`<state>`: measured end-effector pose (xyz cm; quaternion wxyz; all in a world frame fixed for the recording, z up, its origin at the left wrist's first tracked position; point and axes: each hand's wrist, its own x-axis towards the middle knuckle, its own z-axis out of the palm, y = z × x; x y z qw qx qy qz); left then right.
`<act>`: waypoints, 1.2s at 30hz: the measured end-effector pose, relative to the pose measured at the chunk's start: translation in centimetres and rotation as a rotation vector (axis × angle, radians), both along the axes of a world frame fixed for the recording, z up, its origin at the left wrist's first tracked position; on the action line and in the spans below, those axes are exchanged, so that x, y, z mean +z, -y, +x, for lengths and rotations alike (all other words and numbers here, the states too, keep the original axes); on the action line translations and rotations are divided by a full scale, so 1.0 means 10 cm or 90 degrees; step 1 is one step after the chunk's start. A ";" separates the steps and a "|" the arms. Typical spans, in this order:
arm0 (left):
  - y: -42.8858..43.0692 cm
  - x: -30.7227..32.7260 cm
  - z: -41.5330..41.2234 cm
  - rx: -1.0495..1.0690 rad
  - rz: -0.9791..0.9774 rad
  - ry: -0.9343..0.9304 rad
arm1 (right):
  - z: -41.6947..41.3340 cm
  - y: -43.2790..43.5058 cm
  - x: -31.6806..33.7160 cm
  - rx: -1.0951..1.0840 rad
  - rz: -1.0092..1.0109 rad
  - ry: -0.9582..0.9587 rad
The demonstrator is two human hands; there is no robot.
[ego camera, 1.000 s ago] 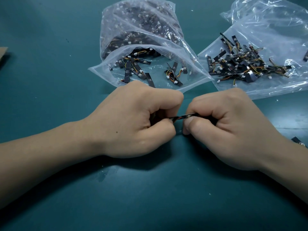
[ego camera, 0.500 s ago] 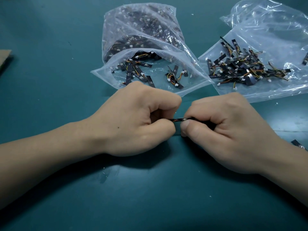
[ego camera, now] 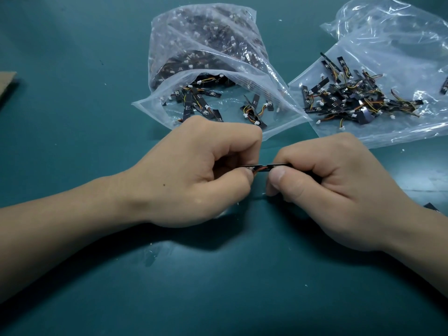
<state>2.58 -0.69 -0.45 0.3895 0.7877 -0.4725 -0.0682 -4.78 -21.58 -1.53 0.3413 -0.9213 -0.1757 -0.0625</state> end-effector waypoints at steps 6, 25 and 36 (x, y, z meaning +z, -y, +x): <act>0.02 -0.02 -0.01 0.042 0.010 0.034 | 0.01 0.02 -0.01 -0.006 0.018 -0.015; 0.01 -0.02 0.00 0.064 -0.034 -0.005 | 0.00 -0.01 0.01 -0.006 0.089 -0.021; -0.02 -0.06 0.04 0.027 -0.104 -0.048 | 0.00 0.04 0.03 0.051 0.018 -0.052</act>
